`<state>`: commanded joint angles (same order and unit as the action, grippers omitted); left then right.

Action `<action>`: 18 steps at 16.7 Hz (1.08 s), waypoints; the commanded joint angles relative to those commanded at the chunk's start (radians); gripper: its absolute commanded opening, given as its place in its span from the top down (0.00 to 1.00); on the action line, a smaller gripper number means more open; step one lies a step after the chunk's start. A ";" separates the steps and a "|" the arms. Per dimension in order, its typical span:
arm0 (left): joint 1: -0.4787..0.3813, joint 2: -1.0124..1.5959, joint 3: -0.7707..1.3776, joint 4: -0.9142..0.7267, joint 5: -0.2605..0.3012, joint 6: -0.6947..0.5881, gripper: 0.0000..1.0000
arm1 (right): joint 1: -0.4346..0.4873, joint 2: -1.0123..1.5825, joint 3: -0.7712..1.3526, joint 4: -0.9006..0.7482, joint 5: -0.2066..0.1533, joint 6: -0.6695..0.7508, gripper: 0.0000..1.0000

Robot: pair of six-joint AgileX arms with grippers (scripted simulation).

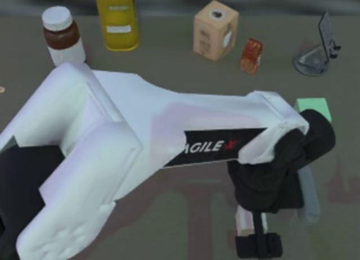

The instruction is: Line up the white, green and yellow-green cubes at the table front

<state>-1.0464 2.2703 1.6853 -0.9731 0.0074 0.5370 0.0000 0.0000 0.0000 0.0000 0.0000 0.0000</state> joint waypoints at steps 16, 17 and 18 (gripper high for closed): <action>0.021 -0.075 0.159 -0.231 -0.001 -0.003 0.00 | 0.001 0.010 0.010 -0.007 0.000 0.001 0.00; 0.030 -0.093 0.143 -0.221 -0.003 -0.008 0.00 | 0.003 0.030 0.030 -0.021 0.000 0.003 0.00; 0.046 -0.121 0.117 -0.204 -0.004 -0.015 0.00 | 0.007 0.061 0.060 -0.041 0.000 0.006 0.00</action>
<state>-1.0008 2.1493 1.8018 -1.1771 0.0030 0.5222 0.0067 0.0610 0.0602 -0.0411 0.0002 0.0060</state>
